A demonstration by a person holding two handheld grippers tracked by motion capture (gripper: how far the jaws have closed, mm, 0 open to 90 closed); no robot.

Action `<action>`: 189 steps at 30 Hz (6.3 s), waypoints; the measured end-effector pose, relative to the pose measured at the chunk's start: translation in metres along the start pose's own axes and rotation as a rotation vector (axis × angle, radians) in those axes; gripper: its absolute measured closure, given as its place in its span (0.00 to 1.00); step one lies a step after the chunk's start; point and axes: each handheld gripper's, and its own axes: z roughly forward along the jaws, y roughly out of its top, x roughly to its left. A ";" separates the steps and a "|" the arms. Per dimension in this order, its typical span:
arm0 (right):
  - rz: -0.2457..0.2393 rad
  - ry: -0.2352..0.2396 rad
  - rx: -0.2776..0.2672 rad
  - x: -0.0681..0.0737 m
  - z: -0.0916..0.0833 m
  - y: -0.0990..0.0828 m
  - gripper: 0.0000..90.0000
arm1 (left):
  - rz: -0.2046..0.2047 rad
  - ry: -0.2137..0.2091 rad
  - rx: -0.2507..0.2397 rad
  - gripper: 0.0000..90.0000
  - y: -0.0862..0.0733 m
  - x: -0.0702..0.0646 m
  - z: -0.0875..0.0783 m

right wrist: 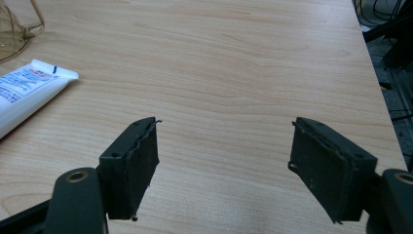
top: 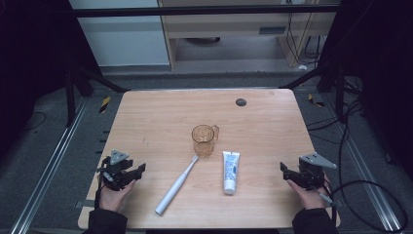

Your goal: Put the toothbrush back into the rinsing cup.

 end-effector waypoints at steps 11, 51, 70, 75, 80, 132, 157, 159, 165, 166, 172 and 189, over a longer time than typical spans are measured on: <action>-0.028 0.003 -0.019 0.011 -0.009 0.002 0.32 | 0.065 -0.021 -0.006 0.58 -0.003 -0.012 -0.007; -0.058 0.043 0.019 0.019 -0.006 0.001 0.40 | 0.153 -0.241 0.104 0.65 0.006 -0.058 -0.006; -0.073 0.043 0.026 0.020 -0.002 0.002 0.40 | 0.228 -0.250 0.134 0.51 0.041 -0.079 0.004; -0.080 0.041 0.023 0.021 -0.002 0.002 0.40 | 0.248 -0.257 0.159 0.51 0.048 -0.086 0.010; -0.084 0.039 0.028 0.020 -0.001 0.002 0.40 | 0.263 -0.256 0.176 0.53 0.051 -0.091 0.015; -0.107 0.037 0.056 0.020 0.002 0.001 0.41 | 0.320 -0.280 0.409 0.61 0.041 -0.113 0.060; -0.111 0.036 0.060 0.020 0.002 0.001 0.42 | 0.304 -0.279 0.449 0.71 0.038 -0.113 0.065; -0.110 0.036 0.060 0.020 0.002 0.001 0.42 | 0.302 -0.277 0.450 0.73 0.038 -0.113 0.065; -0.111 0.034 0.061 0.020 0.002 0.001 0.42 | 0.311 -0.271 0.461 0.74 0.038 -0.115 0.065; -0.111 0.033 0.062 0.020 0.002 0.001 0.42 | 0.309 -0.271 0.465 0.74 0.039 -0.115 0.065; -0.109 0.036 0.066 0.020 0.003 0.001 0.42 | 0.301 -0.294 0.469 0.75 0.039 -0.113 0.065; -0.104 0.034 0.064 0.018 0.002 0.001 0.42 | 0.267 -0.306 0.340 0.75 0.054 -0.099 0.031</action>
